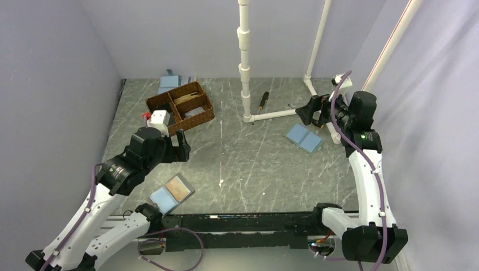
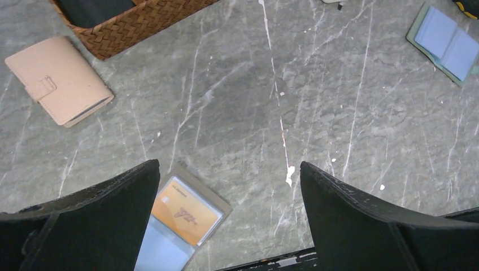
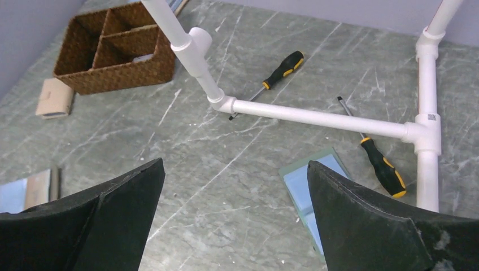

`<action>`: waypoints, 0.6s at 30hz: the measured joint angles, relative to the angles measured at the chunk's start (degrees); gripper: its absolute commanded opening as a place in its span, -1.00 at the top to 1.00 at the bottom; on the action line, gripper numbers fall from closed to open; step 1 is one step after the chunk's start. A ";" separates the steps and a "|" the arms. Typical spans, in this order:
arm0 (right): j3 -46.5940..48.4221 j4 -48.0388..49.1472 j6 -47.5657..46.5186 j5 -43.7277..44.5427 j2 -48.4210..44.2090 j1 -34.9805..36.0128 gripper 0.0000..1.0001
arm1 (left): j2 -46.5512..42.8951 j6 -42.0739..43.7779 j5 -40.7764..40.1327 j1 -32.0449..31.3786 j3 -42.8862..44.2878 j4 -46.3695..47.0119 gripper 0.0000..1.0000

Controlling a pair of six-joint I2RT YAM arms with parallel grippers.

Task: Take the credit cards out of the card holder
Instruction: Pick up the card holder from the center of the board.

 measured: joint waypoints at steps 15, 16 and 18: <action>-8.24 4.17 4.63 -15.96 -0.50 -3.41 -0.99 | -1.40 -4.59 -3.04 2.14 -6.36 1.49 -0.99; -8.66 4.28 4.26 -17.31 -0.50 -3.41 -0.99 | -1.03 -4.96 -2.03 3.54 -6.95 2.19 -0.99; -9.70 4.28 2.82 -20.59 -0.52 -3.41 -0.99 | -0.50 -5.42 0.02 7.06 -7.91 3.48 -0.99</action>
